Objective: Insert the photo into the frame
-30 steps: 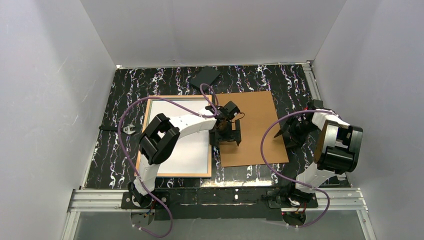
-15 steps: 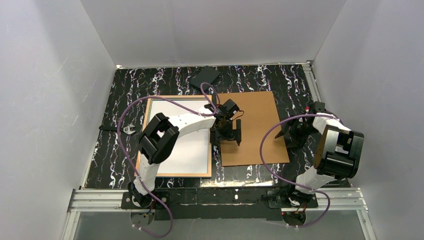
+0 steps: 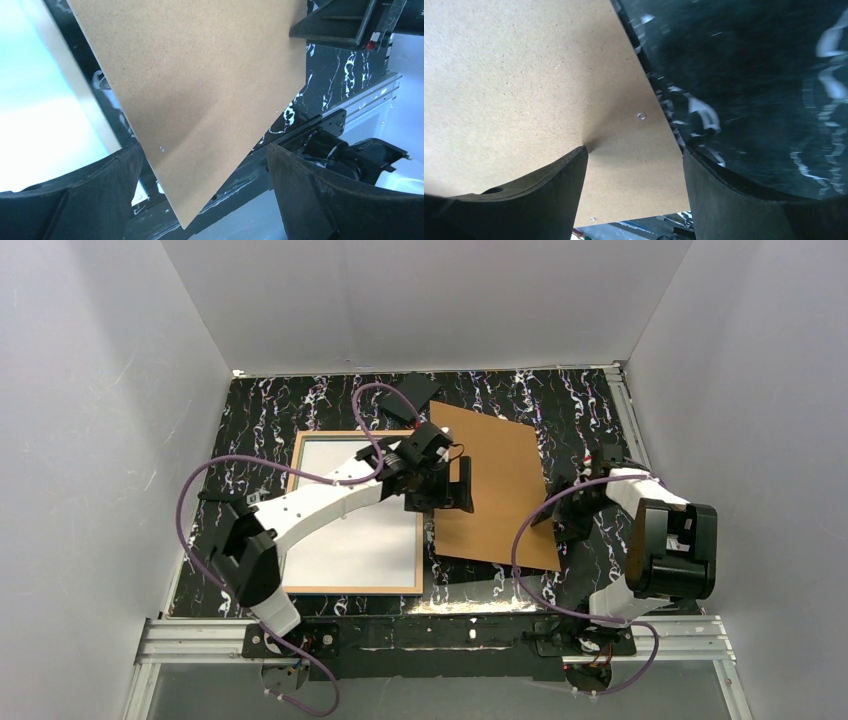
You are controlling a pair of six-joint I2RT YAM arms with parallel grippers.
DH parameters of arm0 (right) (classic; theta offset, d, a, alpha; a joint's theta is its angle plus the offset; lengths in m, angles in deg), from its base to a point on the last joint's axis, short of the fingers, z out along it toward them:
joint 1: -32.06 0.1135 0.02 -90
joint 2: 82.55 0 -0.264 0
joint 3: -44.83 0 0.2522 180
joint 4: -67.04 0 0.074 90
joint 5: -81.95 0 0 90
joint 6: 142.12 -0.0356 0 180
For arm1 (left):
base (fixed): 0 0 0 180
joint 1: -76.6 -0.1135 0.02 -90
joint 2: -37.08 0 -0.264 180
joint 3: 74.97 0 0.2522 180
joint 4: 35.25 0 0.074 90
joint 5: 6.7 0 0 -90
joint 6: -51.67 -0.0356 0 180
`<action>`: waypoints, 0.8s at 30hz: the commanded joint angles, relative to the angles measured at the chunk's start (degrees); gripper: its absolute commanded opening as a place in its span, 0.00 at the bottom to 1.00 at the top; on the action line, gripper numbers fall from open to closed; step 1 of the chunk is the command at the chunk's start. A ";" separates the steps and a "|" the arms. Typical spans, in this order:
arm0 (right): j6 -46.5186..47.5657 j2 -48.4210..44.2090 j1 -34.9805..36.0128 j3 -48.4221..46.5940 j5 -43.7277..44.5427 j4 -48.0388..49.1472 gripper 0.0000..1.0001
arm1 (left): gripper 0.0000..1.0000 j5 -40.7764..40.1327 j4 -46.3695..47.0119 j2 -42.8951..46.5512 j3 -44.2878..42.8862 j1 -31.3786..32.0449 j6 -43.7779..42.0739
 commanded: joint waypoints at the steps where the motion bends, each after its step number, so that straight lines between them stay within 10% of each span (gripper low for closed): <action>1: -6.82 -3.10 8.55 -1.06 -10.26 -3.36 0.76 | 0.92 1.75 -0.49 5.98 5.86 2.23 0.48; 12: -12.45 -2.43 19.86 -2.21 -10.62 0.39 0.76 | 0.86 -8.98 1.54 25.06 24.89 0.46 3.72; 24: -17.02 0.29 29.49 -3.76 -13.13 4.94 0.76 | 0.79 -0.61 -2.62 26.86 13.32 -0.25 1.75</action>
